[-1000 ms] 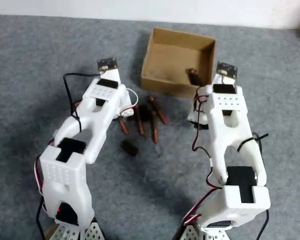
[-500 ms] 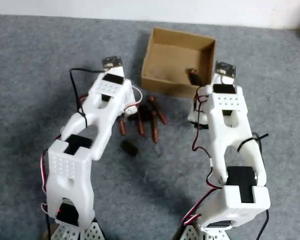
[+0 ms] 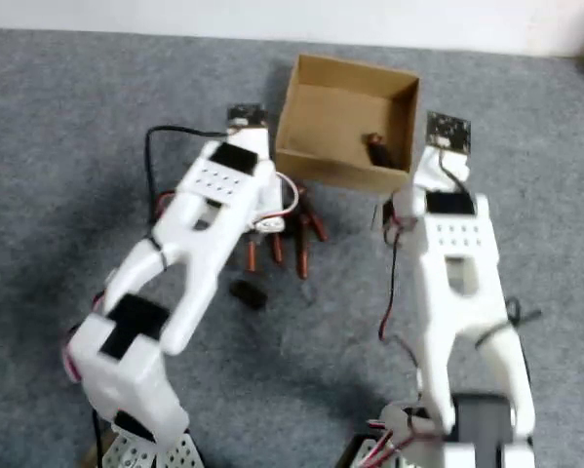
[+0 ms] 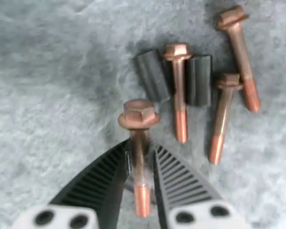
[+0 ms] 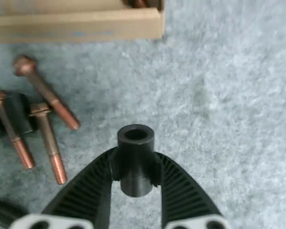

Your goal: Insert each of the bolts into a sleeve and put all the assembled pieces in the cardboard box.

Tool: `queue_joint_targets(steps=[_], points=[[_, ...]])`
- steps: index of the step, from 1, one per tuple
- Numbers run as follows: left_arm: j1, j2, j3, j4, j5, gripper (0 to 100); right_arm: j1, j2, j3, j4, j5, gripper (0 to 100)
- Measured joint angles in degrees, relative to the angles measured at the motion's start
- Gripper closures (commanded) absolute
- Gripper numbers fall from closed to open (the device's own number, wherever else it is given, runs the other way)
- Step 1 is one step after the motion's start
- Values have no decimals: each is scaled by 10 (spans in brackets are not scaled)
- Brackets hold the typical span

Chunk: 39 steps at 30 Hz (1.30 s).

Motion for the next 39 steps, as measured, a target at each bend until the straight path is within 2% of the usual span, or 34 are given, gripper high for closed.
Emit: queue_joint_targets(steps=[5, 10, 15, 18, 23, 29, 34, 39], points=[[4, -147, 121, -71, -31, 996, -34, -176, 146, -84, 2, 994], [1, -326, 300, -208, -112, 996, -88, -371, 280, -142, 6, 994], [4, -535, 484, -354, -127, 996, -158, -560, 412, -193, 105, 994], [1, -662, 566, -407, -112, 996, -187, -666, 501, -234, 171, 994], [2, -854, 638, -429, -18, 996, -228, -814, 628, -250, 243, 994], [1, -1015, 690, -429, 41, 995, -271, -825, 644, -256, 270, 994], [11, -1070, 728, -429, 66, 995, -281, -833, 644, -256, 272, 994], [99, -1073, 764, -429, 69, 995, -283, -833, 644, -256, 272, 994]])
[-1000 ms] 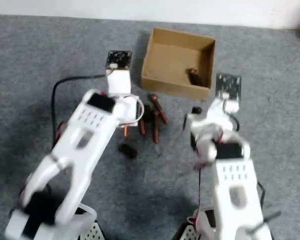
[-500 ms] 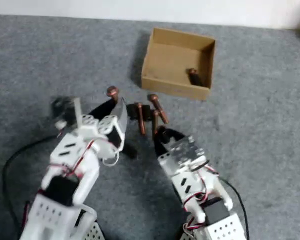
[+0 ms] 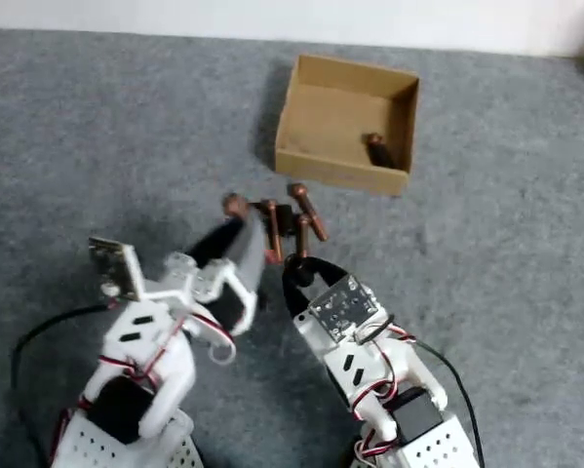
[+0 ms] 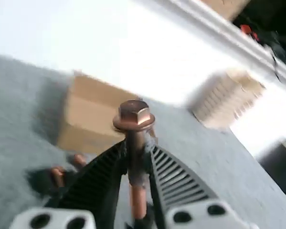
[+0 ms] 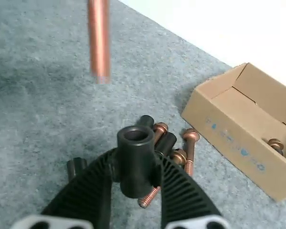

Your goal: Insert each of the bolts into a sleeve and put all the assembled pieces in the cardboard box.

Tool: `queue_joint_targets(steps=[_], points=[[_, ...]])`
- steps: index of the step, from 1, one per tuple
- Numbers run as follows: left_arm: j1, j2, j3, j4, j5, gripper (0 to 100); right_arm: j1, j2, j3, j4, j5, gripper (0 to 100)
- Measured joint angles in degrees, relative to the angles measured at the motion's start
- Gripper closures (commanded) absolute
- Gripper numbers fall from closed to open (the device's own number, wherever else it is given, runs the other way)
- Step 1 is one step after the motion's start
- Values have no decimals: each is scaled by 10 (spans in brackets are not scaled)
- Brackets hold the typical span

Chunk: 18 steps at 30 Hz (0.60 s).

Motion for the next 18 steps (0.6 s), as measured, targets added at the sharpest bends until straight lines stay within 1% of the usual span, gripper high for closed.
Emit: queue_joint_targets(steps=[3, 9, 13, 16, 18], points=[[34, 0, 7, 0, -2, 995, 0, 0, 0, 0, 1, 994], [40, 0, 18, -4, -3, 995, 0, 0, 0, 0, 1, 994], [38, 0, 50, -65, -5, 995, -2, 0, 0, 0, 1, 994], [37, 0, 84, -119, -40, 995, -2, 0, 0, 0, 1, 994], [37, 0, 98, -149, -50, 995, -2, 0, 0, 0, 1, 994]])
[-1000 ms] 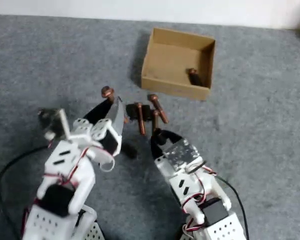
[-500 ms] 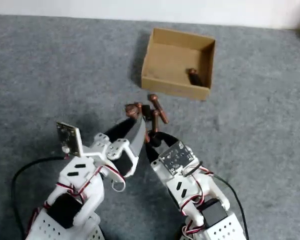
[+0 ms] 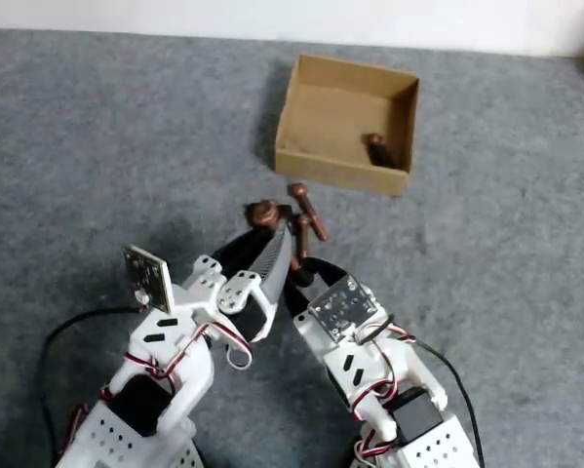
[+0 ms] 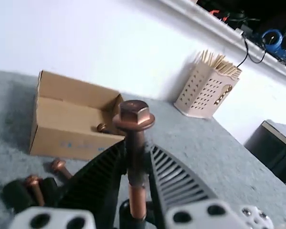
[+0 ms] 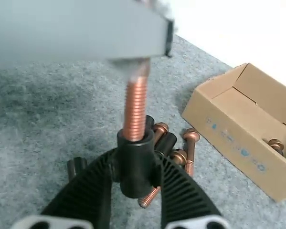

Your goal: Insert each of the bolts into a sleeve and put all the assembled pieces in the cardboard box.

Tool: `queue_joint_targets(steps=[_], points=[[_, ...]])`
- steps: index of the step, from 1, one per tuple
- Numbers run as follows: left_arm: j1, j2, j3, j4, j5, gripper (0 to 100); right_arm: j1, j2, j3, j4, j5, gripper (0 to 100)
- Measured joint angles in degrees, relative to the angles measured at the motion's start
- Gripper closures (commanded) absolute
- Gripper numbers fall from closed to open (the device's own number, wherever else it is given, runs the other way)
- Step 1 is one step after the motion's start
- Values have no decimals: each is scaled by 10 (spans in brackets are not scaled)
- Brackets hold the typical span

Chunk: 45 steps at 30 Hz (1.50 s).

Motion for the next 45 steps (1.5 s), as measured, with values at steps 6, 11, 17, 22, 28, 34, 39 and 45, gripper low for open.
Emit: queue_joint_targets(steps=[6, 11, 17, 22, 28, 34, 39, 45], points=[[1, 0, 5, -23, -6, 995, 0, 0, 0, 0, 0, 994], [1, 0, 16, -23, -7, 995, 0, 0, 0, 0, 0, 994], [3, 0, 36, -26, -6, 995, 0, 0, 0, 0, 0, 994], [5, 0, 47, -26, -6, 995, -1, 0, 0, 0, 1, 994], [13, -1, 56, -27, -7, 995, 1, 1, 0, 0, 1, 994], [21, -5, 56, -3, -6, 995, 6, 0, 0, 0, 1, 994], [27, -12, 56, 73, -4, 995, 6, 1, 1, 0, 3, 994], [69, -14, 56, 84, -8, 989, 6, 1, 1, 1, 3, 994]])
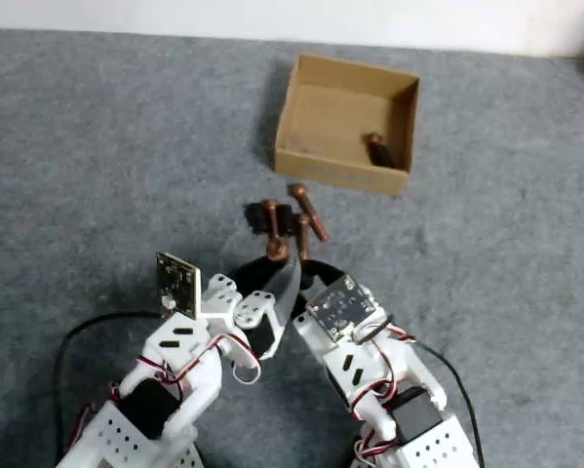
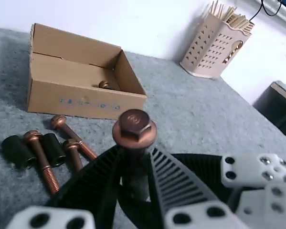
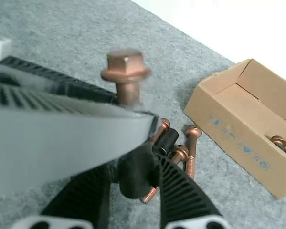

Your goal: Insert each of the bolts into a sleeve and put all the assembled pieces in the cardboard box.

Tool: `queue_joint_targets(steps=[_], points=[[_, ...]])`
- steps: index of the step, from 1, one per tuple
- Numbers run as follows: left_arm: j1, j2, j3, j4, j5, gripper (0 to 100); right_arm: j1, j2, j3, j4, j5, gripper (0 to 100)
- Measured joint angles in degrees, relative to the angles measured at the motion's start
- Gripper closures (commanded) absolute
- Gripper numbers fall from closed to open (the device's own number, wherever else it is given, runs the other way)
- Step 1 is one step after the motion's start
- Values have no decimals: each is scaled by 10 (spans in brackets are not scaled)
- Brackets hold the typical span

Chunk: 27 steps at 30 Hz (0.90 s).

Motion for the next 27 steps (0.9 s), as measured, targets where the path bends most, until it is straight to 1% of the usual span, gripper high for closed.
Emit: queue_joint_targets(steps=[2, 7, 9, 11, 13, 21, 23, 26, 27], points=[[0, 0, 0, 0, 0, 945, 0, 0, 0, 0, 0, 994], [-11, 0, 0, 4, 2, 696, 3, 0, 0, 0, 0, 994], [-11, 10, 1, 9, 1, 646, 4, 0, 0, -1, 0, 994], [-12, 5, 1, 18, 4, 659, 4, -1, 0, -1, 0, 994], [-13, 4, 1, 30, 4, 691, 3, 0, 0, -1, 0, 994], [-21, 4, -30, 32, 1, 821, 3, 0, 0, -1, 0, 994], [-40, 4, -54, 32, 9, 873, 3, 0, 0, -1, 0, 994], [-103, 4, -85, 34, 41, 949, 3, 0, 0, -1, 0, 994], [-131, 4, -94, 40, 42, 966, 3, 0, 0, -1, 0, 994]])
